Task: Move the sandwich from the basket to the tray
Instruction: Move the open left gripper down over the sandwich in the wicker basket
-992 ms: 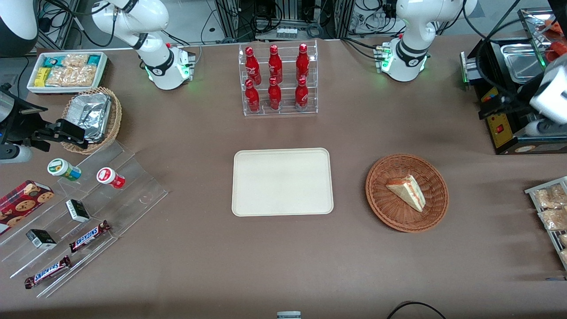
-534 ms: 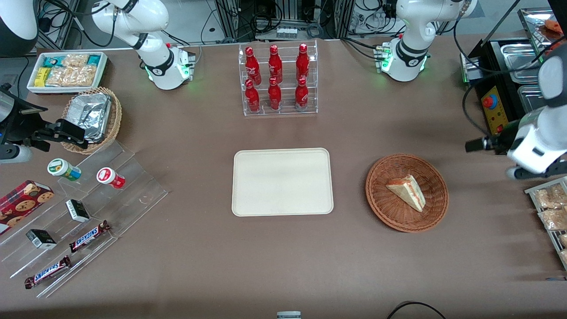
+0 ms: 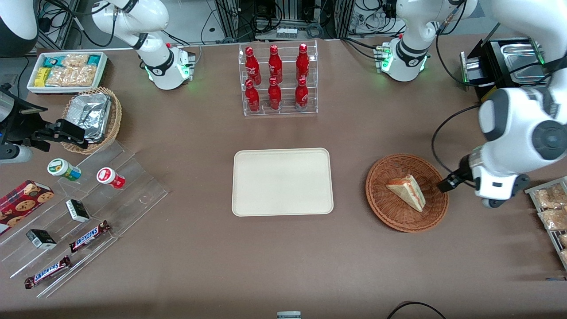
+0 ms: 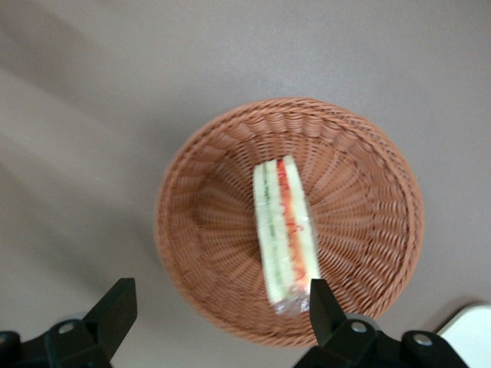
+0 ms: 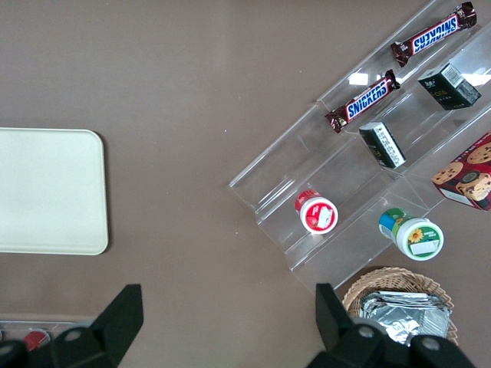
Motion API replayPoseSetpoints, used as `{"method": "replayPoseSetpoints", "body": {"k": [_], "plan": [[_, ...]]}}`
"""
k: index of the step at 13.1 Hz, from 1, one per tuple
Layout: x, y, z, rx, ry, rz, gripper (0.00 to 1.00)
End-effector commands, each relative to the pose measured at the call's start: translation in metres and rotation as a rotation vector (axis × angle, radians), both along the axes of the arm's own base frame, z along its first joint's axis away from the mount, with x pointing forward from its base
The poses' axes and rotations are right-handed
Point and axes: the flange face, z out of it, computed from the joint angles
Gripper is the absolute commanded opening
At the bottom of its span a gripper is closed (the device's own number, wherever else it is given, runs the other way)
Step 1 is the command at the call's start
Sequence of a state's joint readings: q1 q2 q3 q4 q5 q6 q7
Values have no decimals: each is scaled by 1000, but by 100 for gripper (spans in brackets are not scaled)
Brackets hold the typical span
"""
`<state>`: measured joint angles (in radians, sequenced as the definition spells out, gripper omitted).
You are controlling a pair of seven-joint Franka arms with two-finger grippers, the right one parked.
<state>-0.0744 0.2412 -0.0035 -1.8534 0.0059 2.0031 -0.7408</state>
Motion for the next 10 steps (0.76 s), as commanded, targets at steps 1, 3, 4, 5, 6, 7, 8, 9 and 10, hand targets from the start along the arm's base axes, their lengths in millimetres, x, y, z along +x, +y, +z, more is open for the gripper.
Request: {"method": "replayPoseSetpoints", "body": {"k": [1,3,4,5,6,7,8,9,10], "plan": [[-11,-18,-19,1,-49,96,100],[-17,-29,-39,-1,-75,136,100],[-20,-33,-50,1,-79,144,100],[-25,-40,-58,-3,-93,137,99],[-30,-40,-68,-4,-101,146,99],[-34,-42,-75,-6,-112,158,99],[-37,-50,-80,-11,-129,158,99],[-40,-52,-87,-10,-125,163,99],[-40,-52,-93,-10,-125,166,99]]}}
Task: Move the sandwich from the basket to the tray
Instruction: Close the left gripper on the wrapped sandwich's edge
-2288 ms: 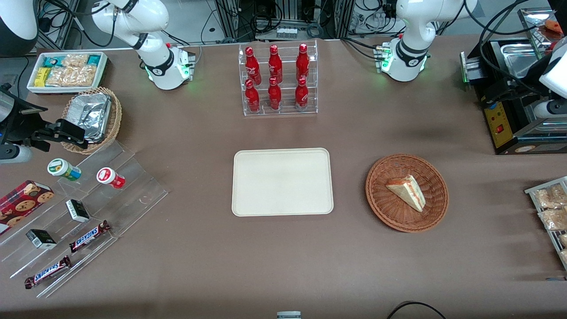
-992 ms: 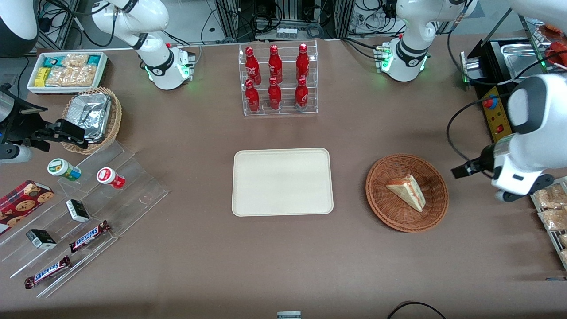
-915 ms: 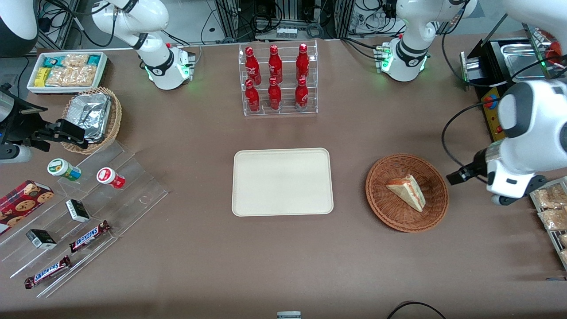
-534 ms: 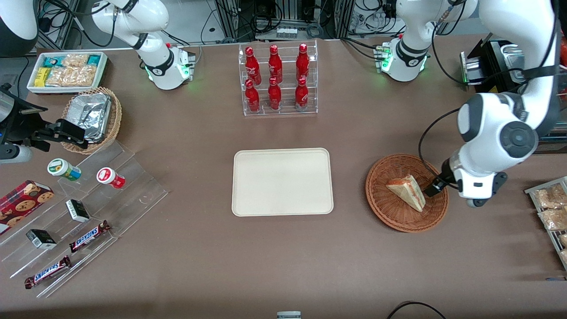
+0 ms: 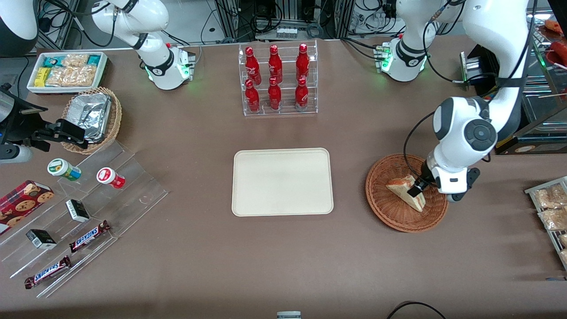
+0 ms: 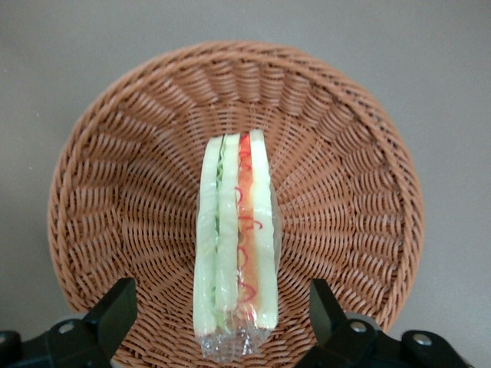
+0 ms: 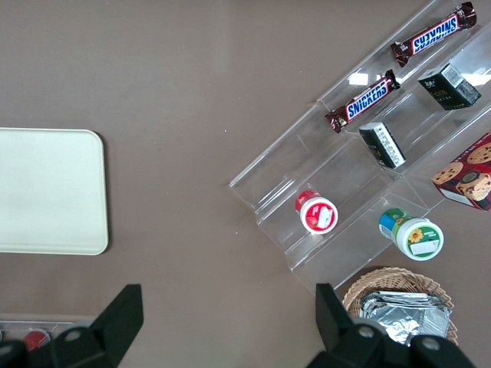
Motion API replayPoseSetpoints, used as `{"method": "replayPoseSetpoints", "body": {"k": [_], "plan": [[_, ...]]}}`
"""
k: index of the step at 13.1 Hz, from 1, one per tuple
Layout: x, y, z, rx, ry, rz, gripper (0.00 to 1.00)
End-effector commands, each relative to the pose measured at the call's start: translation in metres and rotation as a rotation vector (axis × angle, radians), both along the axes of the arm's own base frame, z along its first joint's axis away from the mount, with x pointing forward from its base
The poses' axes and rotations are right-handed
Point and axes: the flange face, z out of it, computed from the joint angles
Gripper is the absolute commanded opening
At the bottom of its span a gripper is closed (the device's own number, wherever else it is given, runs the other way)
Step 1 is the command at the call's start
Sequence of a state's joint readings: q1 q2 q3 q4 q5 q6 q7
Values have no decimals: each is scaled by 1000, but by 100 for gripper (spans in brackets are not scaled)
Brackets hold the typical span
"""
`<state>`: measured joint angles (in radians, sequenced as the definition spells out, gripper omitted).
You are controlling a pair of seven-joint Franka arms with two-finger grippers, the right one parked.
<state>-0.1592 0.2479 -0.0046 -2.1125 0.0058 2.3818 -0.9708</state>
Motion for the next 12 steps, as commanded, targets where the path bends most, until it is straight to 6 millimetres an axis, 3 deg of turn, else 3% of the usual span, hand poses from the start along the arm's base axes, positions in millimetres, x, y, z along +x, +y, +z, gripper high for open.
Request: {"method": "replayPoseSetpoints", "body": {"k": [1,8,9,11,12], "plan": [[-5,-7,-12,-5,-19,20,99],[-9,-13,-39,-12,-51,30,98],[-9,-16,-41,-13,-49,46,85],[-9,-16,-41,-13,-48,50,35],[-8,-16,-40,-12,-48,48,16]]}}
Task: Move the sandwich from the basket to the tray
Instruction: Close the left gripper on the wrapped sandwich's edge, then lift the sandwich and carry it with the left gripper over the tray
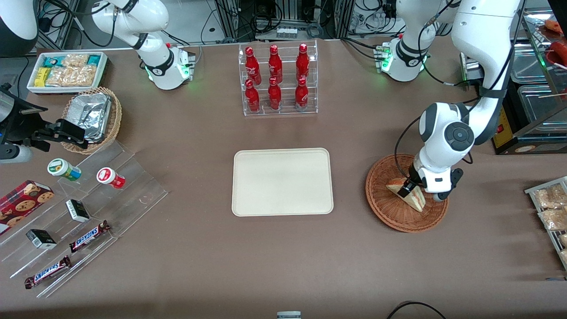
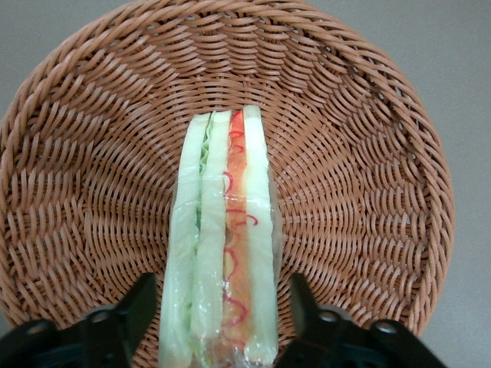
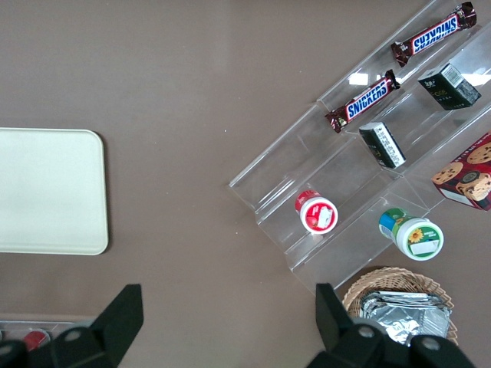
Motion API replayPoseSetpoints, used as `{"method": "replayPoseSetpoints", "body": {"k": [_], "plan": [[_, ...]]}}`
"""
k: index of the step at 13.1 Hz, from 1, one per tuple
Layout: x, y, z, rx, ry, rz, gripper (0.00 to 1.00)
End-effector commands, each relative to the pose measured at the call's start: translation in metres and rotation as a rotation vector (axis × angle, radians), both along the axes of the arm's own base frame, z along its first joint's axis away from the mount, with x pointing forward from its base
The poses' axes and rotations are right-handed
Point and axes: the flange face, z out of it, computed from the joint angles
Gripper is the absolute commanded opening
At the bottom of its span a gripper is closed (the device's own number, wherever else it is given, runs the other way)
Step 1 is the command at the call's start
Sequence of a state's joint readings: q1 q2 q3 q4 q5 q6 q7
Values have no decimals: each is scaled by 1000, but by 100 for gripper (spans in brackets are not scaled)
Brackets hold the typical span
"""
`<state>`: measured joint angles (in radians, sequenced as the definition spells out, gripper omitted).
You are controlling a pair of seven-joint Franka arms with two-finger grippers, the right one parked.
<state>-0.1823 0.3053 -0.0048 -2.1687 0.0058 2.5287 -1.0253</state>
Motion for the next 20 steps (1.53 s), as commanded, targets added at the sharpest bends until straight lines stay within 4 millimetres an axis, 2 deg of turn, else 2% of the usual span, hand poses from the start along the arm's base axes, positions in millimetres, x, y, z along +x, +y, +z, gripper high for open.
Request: {"method": "replayPoseSetpoints", "body": {"k": [1,2,4,6,8,11,12,15,20], "plan": [[3,-3,7,-5,-21,18,4],[7,-3,18,-6,-32,17,0],[18,-5,45,17,32,-3,0],[29,-9,85,54,123,-27,0],[28,-30,122,86,169,-72,0],[19,-104,167,84,171,-179,0],[12,-128,171,83,168,-226,0],[-3,-204,155,80,134,-389,0],[-26,-314,102,78,124,-557,0]]}}
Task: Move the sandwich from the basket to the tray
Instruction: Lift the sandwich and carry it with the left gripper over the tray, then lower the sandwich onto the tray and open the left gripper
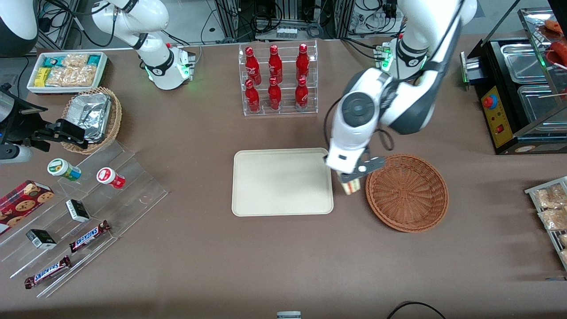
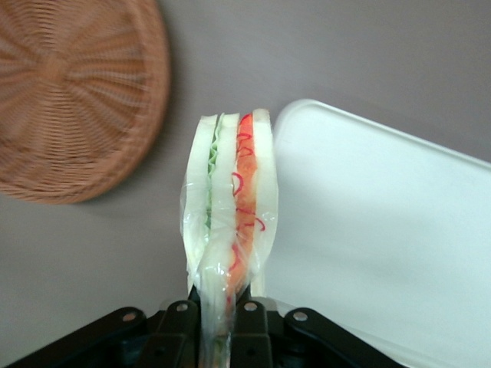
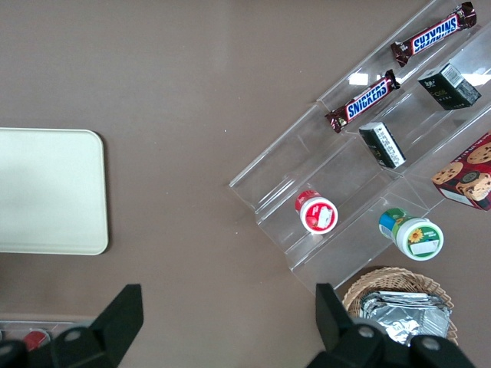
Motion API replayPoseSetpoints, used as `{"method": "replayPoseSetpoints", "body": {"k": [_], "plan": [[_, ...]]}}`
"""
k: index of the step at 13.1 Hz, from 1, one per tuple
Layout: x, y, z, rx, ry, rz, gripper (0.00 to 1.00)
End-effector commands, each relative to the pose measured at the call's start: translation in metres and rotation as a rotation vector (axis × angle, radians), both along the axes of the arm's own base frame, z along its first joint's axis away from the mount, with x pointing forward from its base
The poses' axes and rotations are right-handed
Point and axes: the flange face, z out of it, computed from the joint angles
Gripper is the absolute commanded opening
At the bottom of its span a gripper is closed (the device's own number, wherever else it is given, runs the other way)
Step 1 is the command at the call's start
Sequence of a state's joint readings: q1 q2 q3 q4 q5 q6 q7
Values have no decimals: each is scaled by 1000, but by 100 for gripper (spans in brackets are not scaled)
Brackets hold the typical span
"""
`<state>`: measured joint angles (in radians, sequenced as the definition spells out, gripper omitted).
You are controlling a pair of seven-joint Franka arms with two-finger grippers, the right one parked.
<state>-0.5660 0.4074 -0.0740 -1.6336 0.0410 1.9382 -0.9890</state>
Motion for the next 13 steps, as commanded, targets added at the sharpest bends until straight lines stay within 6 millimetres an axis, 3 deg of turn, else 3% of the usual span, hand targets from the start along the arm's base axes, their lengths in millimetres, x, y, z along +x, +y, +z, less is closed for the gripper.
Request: {"method": "replayPoseSetpoints", "body": {"k": [1,5,7,9,13], "plan": [[-2,-47,-30,-6,-22,-81,0],[-22,-91,-63,-39,-57,-155,0],[-24,-100,-80,-49,-61,-164,0],[-46,-130,-103,-40,-100,-244,0],[-43,-135,-122,-63,-142,-266,0]]}}
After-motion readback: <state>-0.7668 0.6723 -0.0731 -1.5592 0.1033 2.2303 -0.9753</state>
